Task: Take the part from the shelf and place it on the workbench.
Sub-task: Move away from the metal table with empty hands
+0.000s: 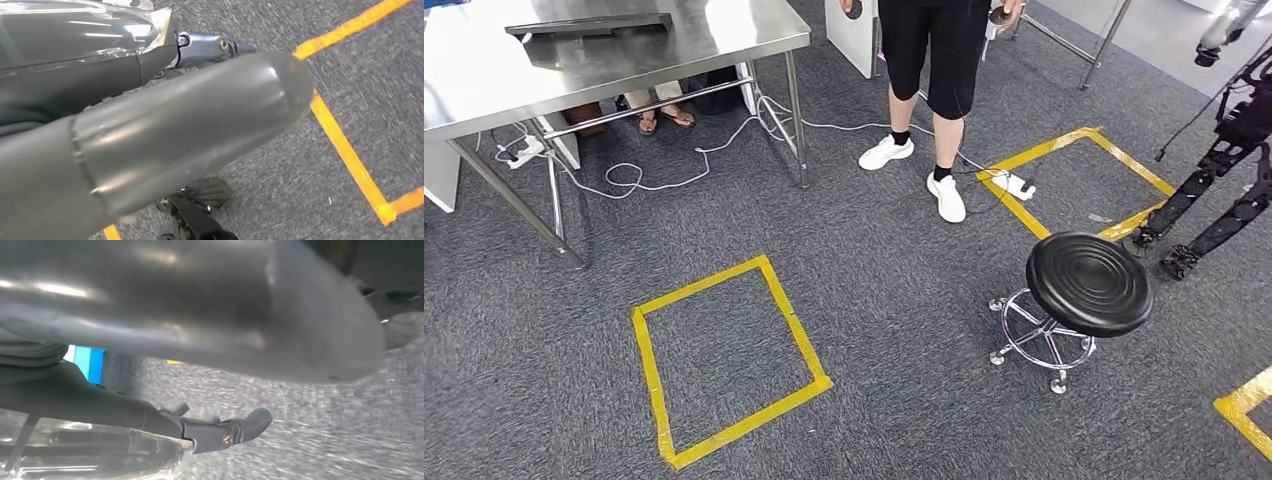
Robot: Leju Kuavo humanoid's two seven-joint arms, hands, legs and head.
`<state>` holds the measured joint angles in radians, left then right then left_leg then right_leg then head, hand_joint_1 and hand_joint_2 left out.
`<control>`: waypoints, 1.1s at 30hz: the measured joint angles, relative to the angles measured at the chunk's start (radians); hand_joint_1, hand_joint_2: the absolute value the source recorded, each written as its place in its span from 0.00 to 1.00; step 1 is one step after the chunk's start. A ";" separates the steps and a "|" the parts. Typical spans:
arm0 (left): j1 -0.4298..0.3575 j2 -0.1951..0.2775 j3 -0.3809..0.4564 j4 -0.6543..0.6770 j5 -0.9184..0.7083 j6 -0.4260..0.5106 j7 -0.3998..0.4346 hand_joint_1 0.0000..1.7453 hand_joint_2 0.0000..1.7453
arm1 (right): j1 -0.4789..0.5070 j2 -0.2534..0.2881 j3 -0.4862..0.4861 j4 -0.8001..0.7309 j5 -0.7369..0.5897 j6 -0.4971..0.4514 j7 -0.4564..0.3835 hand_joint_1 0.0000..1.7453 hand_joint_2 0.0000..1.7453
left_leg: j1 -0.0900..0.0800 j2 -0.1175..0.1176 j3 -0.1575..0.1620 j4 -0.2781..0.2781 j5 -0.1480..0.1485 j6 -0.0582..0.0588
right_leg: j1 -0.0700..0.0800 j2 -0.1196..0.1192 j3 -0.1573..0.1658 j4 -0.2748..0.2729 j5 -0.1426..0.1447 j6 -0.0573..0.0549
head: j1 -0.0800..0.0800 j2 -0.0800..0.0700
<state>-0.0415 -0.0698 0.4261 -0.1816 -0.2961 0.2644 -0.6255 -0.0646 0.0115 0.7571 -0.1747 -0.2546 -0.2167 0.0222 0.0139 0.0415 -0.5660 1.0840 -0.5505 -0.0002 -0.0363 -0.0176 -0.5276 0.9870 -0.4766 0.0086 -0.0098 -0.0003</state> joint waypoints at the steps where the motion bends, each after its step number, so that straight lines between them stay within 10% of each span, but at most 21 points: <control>1: 0.002 0.000 0.000 0.000 0.000 0.000 0.000 0.00 0.00 | -0.001 0.001 0.000 0.000 0.000 0.000 0.000 0.00 0.00 | 0.001 -0.026 -0.025 0.066 -0.043 -0.003 | 0.002 0.011 -0.004 0.000 0.004 -0.005 | -0.001 0.000; 4: 0.007 0.000 0.002 0.000 0.000 0.000 0.001 0.00 0.00 | 0.001 0.002 0.004 0.000 0.001 0.000 0.000 0.00 0.00 | 0.006 -0.041 -0.073 0.199 -0.094 -0.006 | 0.004 0.049 -0.013 0.002 0.012 -0.005 | -0.001 0.000; 8: 0.007 0.000 0.004 0.000 0.000 0.000 0.001 0.00 0.00 | -0.001 0.003 0.008 0.000 0.001 0.000 0.000 0.00 0.00 | 0.024 -0.096 0.041 -0.018 0.021 -0.008 | 0.003 0.103 -0.017 0.008 0.018 0.007 | -0.002 0.000; 10: 0.008 0.000 0.005 0.001 0.001 0.001 0.001 0.00 0.00 | -0.005 0.004 0.009 0.000 0.001 0.000 0.000 0.00 0.00 | 0.024 -0.124 0.063 -0.076 0.033 -0.006 | 0.006 0.126 -0.031 0.011 0.025 0.022 | -0.001 0.000; 12: 0.008 -0.001 0.006 0.001 0.001 0.003 0.001 0.00 0.00 | -0.003 0.003 0.013 0.001 0.003 0.000 0.000 0.00 0.00 | 0.015 -0.104 0.059 -0.080 0.036 0.006 | 0.005 0.143 -0.046 0.009 0.035 0.041 | 0.000 0.000; 16: 0.006 -0.004 0.007 0.000 0.003 0.012 0.005 0.00 0.00 | 0.000 0.002 0.019 0.003 0.008 0.002 0.001 0.00 0.00 | 0.006 -0.048 0.047 -0.091 0.057 0.043 | 0.009 0.051 -0.120 0.132 -0.030 0.034 | 0.009 0.000; 19: 0.008 -0.004 0.010 0.000 0.004 0.010 0.023 0.00 0.00 | -0.002 0.000 0.022 0.004 0.010 0.007 0.007 0.00 0.00 | -0.003 0.001 0.035 -0.091 0.063 0.052 | 0.010 0.031 -0.185 0.296 -0.096 0.028 | 0.013 0.000; 24: 0.006 -0.004 0.010 0.000 -0.002 -0.018 0.053 0.00 0.00 | -0.008 -0.009 0.022 0.006 0.000 0.010 0.034 0.00 0.00 | -0.016 0.064 0.035 -0.087 0.065 0.045 | 0.026 -0.052 -0.003 0.044 -0.033 0.039 | 0.017 0.000; 27: -0.001 -0.003 0.010 0.000 -0.010 -0.030 0.065 0.00 0.00 | -0.009 -0.009 0.022 0.006 -0.006 0.006 0.045 0.00 0.00 | -0.022 0.099 0.037 -0.085 0.065 0.032 | 0.032 -0.053 0.012 0.001 -0.019 0.020 | 0.016 0.000; 30: -0.009 0.000 0.010 -0.001 -0.017 -0.038 0.077 0.00 0.00 | -0.005 -0.004 0.022 0.006 -0.008 0.006 0.057 0.00 0.00 | -0.012 0.039 0.019 -0.033 0.022 0.012 | 0.012 -0.020 0.011 -0.004 -0.005 0.001 | 0.014 0.000; 33: -0.004 0.002 0.010 -0.001 -0.017 -0.042 0.094 0.00 0.00 | -0.010 -0.002 0.022 0.007 -0.006 0.013 0.064 0.00 0.00 | -0.002 -0.034 -0.054 0.145 -0.076 -0.002 | 0.010 0.018 0.001 -0.003 0.008 -0.013 | 0.012 0.000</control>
<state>-0.0453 -0.0675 0.4356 -0.1827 -0.3131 0.2228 -0.5319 -0.0747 0.0096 0.7794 -0.1678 -0.2604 -0.2034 0.0865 0.0123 0.0074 -0.6196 1.2291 -0.6270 -0.0024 -0.0261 0.0002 -0.5263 0.9835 -0.4686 -0.0042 0.0021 -0.0002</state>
